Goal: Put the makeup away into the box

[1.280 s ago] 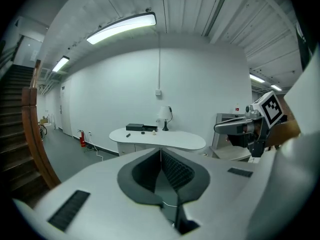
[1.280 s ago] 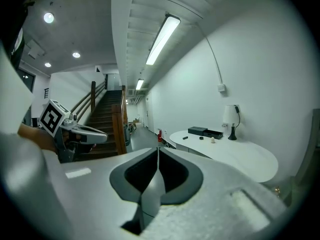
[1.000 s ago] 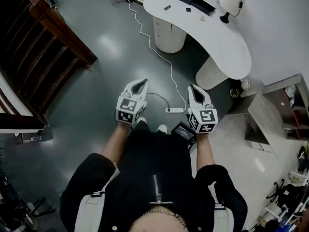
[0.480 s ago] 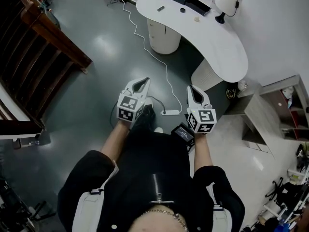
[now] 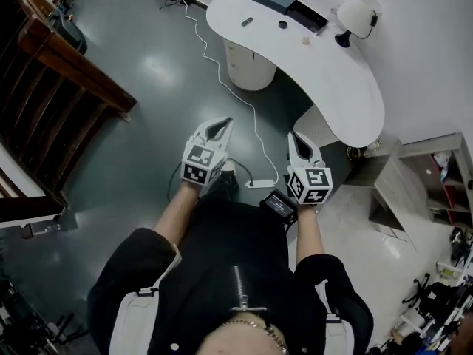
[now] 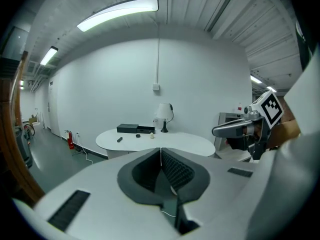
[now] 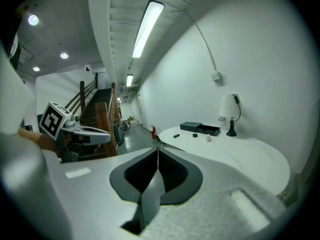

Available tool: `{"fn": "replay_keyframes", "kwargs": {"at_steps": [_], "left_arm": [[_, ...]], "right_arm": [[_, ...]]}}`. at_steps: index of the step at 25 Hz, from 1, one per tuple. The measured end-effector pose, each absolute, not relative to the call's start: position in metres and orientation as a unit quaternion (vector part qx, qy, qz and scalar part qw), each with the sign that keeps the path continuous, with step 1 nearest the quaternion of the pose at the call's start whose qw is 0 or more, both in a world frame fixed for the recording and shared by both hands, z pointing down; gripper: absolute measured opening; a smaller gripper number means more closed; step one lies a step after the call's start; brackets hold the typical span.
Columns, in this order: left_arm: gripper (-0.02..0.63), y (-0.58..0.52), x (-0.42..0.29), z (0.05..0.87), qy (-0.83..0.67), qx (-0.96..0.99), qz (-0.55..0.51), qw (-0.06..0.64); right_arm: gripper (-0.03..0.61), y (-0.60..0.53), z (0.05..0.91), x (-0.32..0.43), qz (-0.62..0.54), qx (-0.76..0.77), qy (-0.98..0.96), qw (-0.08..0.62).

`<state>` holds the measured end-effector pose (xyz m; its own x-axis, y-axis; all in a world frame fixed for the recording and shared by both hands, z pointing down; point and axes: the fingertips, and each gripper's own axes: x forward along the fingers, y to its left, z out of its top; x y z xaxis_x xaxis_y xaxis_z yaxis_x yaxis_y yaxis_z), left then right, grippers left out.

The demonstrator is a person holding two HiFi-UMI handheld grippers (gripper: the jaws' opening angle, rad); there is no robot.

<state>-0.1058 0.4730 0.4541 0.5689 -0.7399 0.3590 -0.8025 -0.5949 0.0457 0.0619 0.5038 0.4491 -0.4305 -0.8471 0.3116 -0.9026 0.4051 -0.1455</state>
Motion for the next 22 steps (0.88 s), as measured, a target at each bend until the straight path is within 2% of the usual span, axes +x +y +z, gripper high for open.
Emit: {"fn": "replay_keyframes", "kwargs": {"at_steps": [10, 22], "left_arm": [[0.014, 0.366, -0.137, 0.449, -0.431, 0.884, 0.150, 0.105], [0.015, 0.300, -0.155, 0.452, -0.408, 0.894, 0.148, 0.112]], "right_arm": [[0.006, 0.402, 0.445, 0.034, 0.148, 0.531, -0.828, 0.102], [0.006, 0.337, 0.447, 0.012, 0.155, 0.542, -0.818, 0.111]]}}
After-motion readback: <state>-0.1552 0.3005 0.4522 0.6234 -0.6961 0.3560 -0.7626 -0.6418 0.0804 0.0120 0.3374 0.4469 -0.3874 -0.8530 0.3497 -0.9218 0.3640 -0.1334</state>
